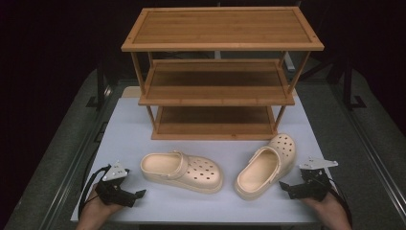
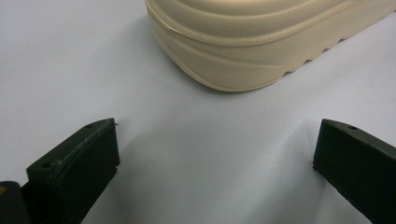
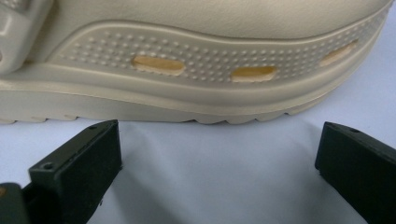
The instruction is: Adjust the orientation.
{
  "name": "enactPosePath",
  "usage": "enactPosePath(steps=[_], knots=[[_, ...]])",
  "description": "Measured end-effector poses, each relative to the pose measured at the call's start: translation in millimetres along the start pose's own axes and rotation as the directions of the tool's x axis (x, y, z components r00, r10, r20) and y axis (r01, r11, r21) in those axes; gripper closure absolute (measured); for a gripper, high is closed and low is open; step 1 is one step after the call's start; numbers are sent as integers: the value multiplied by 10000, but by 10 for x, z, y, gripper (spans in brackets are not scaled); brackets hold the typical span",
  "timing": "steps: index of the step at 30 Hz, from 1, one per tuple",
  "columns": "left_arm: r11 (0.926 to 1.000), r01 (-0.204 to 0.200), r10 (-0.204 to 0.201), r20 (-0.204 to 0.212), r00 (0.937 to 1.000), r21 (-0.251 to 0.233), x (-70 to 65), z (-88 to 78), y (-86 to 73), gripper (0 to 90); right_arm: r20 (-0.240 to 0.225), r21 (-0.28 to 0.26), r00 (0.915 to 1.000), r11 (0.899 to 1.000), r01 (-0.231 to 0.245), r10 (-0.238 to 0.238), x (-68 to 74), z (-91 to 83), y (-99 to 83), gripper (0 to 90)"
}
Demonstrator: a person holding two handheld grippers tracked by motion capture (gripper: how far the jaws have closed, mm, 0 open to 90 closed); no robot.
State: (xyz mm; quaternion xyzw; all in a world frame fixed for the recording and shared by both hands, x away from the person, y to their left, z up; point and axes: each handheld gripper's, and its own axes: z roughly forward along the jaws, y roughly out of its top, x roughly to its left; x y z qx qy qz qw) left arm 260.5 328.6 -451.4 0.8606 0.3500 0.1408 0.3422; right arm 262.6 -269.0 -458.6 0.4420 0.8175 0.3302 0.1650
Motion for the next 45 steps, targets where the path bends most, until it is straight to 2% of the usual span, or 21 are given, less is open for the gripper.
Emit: enactPosePath(steps=[5, 9, 13, 14, 15, 17, 19, 20, 21, 22, 25, 26, 31, 32, 33, 34, 35, 36, 37, 38, 45], knots=[[10000, 9, -9, -23, 10000, -5, -1, -3, 1, 1, 0, -7, 10000, 10000, -5, 5, 1, 0, -1, 2], [9999, 86, -88, -170, 9998, -117, 3, -39, -8, 51, 2, -9, 10000, 10000, -2, 2, 1, 0, -1, 1], [9993, 147, -147, -6, 9999, -337, 12, -100, -26, 208, 0, -4, 10000, 10000, -4, 4, 1, 0, 0, 1], [9989, 275, -267, 217, 9994, -380, 9, -136, -36, 274, 4, 5, 10000, 10000, -2, 2, 0, 1, 0, 1], [9989, 275, -267, 217, 9994, -380, 9, -136, -36, 331, 4, 5, 10000, 10000, -2, 2, 0, 1, 0, 1], [9977, 304, -268, 594, 9979, -611, -7, -190, -27, 404, 6, 0, 10000, 10000, 4, -4, 1, 0, 0, 1], [9974, 292, -245, 704, 9972, -665, -14, -202, -20, 498, 2, 2, 10000, 10000, -2, 2, 1, 0, 0, 1], [9973, 251, -186, 932, 9955, -686, -48, -226, 13, 547, -1, -4, 10000, 10000, -7, 7, 1, 0, -1, 2], [9973, 251, -186, 932, 9955, -686, -48, -226, 13, 579, -1, -4, 10000, 10000, -7, 7, 1, 0, -1, 2], [9966, -23, 118, 1151, 9933, -818, -89, -239, 48, 622, 1, -8, 10000, 10000, -7, 7, 1, 0, -1, 2], [9963, -116, 220, 1216, 9923, -853, -139, -252, 90, 689, 2, -5, 10000, 10000, -4, 4, 1, 1, -1, 1], [9952, -357, 474, 1298, 9904, -912, -184, -267, 134, 764, 1, -5, 10000, 10000, -4, 4, 1, 1, 0, 2], [9958, -393, 530, 1707, 9839, -828, -248, -270, 236, 900, 4, 4, 10000, 10000, 0, 0, 1, 1, 0, 2], [9954, -379, 541, 1911, 9801, -877, -277, -263, 283, 900, 7, 3, 10000, 10000, 0, 0, 1, 1, 0, 1], [9954, -379, 541, 1911, 9801, -877, -277, -263, 283, 900, 7, 3, 10000, 10000, 0, 0, 1, 1, 0, 1], [9943, -444, 639, 2095, 9757, -965, -311, -246, 328, 900, 6, 3, 10000, 10000, 1, -1, 1, 1, 0, 2], [9943, -444, 639, 2095, 9757, -965, -311, -246, 328, 900, 6, 3, 10000, 10000, 1, -1, 1, 1, 0, 2], [9928, -584, 810, 2261, 9707, -1048, -355, -228, 369, 900, 7, 3, 10000, 10000, 2, -2, 2, 1, 0, 1], [9928, -584, 810, 2261, 9707, -1048, -355, -228, 369, 900, 7, 3, 10000, 10000, 2, -2, 2, 1, 0, 1], [9911, -752, 993, 2339, 9672, -1097, -395, -211, 405, 900, 7, 4, 10000, 10000, 2, -2, 2, 1, 0, 2], [9873, -1126, 1379, 2522, 9578, -1122, -508, -161, 489, 900, 10, 8, 10000, 10000, 8, -8, 2, 1, 0, 2]])
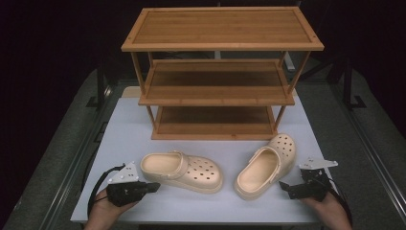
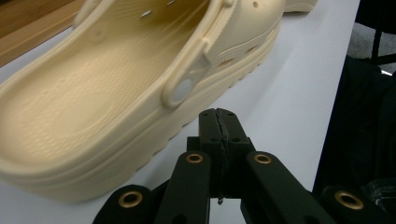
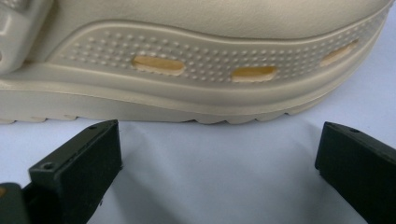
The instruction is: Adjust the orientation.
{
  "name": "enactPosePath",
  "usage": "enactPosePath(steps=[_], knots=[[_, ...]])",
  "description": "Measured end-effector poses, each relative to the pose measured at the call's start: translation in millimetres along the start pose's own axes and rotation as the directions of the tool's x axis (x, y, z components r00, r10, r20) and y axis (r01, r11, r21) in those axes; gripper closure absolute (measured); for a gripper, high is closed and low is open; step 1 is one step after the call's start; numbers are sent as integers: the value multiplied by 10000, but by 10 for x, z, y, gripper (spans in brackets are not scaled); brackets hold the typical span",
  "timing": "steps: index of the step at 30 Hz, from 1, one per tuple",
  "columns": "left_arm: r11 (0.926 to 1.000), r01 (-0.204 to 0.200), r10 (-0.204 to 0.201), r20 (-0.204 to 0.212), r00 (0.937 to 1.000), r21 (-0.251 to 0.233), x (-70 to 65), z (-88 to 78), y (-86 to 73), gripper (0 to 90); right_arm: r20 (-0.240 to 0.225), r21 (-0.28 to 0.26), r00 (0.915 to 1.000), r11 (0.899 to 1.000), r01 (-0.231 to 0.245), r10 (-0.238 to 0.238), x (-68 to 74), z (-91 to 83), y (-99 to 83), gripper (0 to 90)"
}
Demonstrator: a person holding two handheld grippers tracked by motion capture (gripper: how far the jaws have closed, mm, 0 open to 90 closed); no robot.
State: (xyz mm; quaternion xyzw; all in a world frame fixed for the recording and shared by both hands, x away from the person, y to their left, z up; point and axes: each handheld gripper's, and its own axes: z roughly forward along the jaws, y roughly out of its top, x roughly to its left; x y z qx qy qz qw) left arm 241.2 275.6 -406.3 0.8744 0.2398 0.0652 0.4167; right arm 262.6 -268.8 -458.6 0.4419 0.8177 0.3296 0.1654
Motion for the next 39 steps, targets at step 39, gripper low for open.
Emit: enactPosePath(steps=[39], knots=[[9928, -1194, 1183, 767, 9900, 95, -303, 916, 596, 900, -1, -12, 10000, 10000, -11, 11, 0, 1, 0, 2]])
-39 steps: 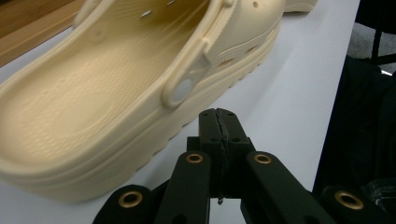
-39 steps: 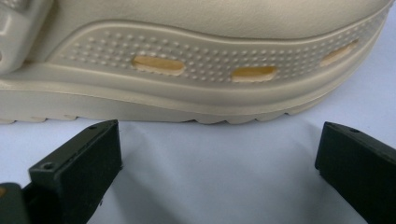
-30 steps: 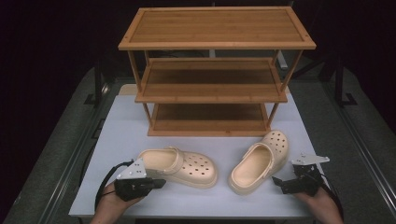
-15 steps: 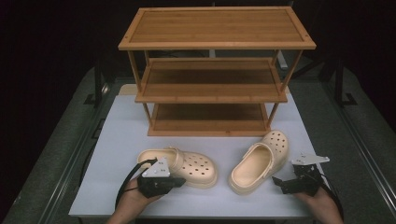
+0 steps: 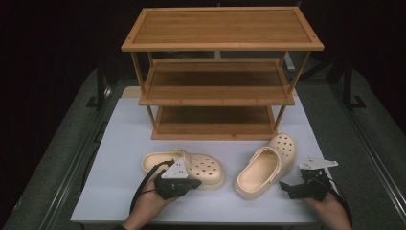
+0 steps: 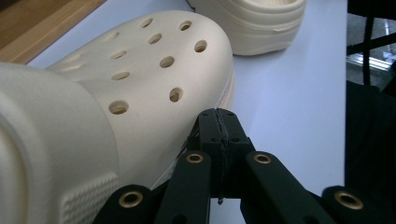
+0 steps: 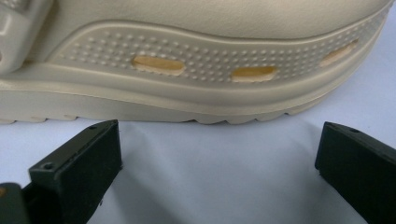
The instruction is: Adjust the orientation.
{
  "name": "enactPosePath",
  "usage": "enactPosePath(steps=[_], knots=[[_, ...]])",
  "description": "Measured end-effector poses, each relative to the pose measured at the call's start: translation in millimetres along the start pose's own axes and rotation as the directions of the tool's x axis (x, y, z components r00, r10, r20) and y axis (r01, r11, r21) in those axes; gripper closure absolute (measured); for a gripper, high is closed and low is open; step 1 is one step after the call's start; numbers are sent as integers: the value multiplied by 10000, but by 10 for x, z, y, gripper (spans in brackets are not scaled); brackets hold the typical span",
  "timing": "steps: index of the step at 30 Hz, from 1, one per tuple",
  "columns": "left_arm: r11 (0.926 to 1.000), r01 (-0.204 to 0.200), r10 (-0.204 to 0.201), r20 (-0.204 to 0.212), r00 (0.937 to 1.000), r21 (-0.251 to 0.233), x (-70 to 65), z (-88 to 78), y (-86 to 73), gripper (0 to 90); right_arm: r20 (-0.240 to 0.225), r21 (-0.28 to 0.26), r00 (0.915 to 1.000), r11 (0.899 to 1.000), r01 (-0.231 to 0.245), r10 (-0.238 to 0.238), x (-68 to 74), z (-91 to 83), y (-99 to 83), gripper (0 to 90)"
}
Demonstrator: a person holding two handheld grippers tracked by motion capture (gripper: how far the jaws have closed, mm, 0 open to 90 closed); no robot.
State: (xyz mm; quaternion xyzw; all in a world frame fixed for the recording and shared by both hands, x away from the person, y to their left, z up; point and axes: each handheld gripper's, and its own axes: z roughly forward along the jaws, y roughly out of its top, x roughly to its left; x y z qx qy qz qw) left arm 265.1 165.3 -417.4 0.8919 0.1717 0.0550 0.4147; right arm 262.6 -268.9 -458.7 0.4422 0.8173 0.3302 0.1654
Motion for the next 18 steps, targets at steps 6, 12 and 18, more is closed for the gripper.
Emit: enactPosePath(steps=[6, 12, 18], knots=[[9999, -87, 91, -455, 9989, 83, 21, 62, 60, 900, -2, 0, 10000, 10000, -4, 4, 0, 0, 0, 1], [10000, 58, -59, -785, 9969, -25, 75, 112, 111, 900, -4, -13, 10000, 10000, -7, 7, -1, 0, -1, 2], [10000, 25, -24, -951, 9955, 10, 83, 145, 151, 900, -7, -13, 10000, 10000, -9, 9, -1, 0, -1, 2]])
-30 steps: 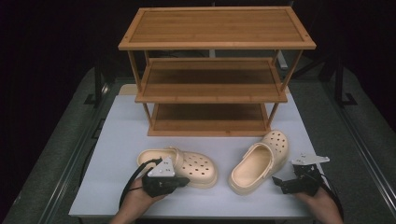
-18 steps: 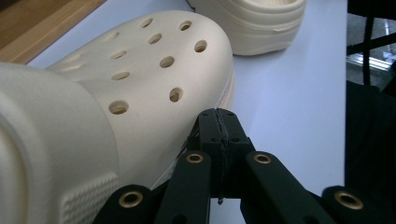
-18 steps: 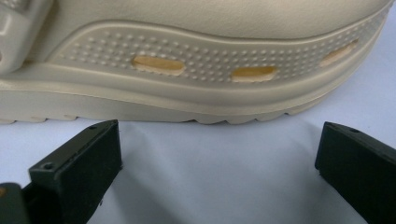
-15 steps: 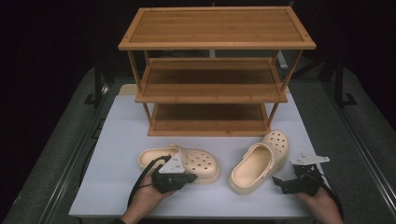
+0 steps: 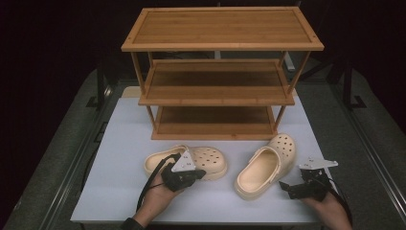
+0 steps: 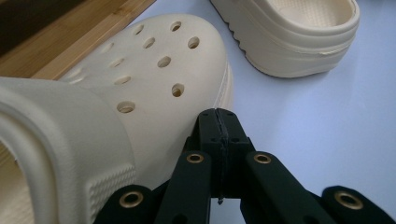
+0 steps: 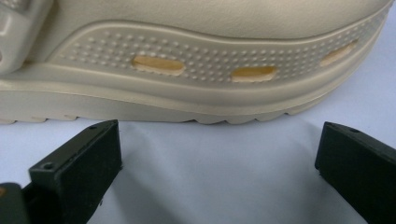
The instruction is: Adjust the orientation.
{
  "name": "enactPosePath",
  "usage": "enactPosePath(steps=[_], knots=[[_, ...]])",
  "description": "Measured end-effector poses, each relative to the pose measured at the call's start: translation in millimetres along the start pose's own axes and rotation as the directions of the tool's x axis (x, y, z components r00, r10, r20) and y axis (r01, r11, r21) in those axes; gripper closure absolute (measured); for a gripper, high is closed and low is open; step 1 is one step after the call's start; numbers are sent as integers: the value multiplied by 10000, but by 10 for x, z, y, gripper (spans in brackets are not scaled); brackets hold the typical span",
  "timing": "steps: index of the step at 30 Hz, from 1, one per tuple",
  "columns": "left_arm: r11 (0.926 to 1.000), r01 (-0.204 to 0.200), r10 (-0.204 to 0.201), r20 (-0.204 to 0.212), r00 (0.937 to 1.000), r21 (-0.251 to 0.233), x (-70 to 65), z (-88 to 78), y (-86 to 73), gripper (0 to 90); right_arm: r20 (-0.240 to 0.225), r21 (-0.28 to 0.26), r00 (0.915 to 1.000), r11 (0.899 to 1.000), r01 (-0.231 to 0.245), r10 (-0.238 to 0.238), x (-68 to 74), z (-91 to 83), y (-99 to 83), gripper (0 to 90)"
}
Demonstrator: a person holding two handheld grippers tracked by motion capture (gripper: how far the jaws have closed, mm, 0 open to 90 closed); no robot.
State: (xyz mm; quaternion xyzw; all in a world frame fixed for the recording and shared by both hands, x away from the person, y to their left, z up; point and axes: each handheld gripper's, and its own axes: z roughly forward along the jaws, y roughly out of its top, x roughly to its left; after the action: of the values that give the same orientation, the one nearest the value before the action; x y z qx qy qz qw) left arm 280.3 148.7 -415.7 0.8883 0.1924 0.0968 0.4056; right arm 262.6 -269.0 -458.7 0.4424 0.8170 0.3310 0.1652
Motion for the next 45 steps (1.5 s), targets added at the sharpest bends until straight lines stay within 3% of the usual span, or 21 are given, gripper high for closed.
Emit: enactPosePath(steps=[11, 16, 20, 27, 33, 38, 42, 45], knots=[[9979, 494, -463, 728, 9963, -415, -25, -81, 40, 900, -3, 0, 10000, 10000, -4, 4, -1, 0, 0, 2], [9971, 527, -469, 1012, 9938, -553, -34, -246, 144, 900, -3, 7, 10000, 10000, 4, -4, -1, -1, 0, 2], [9970, 523, -465, 986, 9940, -570, 10, -363, 187, 900, -3, -1, 10000, 10000, -2, 2, 0, 0, 0, 2], [9943, 693, -664, 370, 9971, -814, 222, -636, 187, 900, -4, 6, 10000, 10000, 1, -1, -1, 0, 0, 2], [9907, 1001, -1027, -243, 9944, -917, 433, -842, 96, 900, -7, 6, 10000, 10000, 0, 0, -1, -1, 0, 2], [9857, 1431, -1517, -979, 9836, -890, 672, -1017, -75, 900, -7, 5, 10000, 10000, -3, 3, -1, -1, 0, 2], [9792, 1847, -1960, -1555, 9682, -839, 851, -1101, -242, 900, -7, 5, 10000, 10000, 0, 0, -2, 0, 0, 2], [9759, 2057, -2157, -1761, 9604, -732, 949, -1113, -338, 900, -7, 7, 10000, 10000, -2, 2, -2, 0, 0, 2]])
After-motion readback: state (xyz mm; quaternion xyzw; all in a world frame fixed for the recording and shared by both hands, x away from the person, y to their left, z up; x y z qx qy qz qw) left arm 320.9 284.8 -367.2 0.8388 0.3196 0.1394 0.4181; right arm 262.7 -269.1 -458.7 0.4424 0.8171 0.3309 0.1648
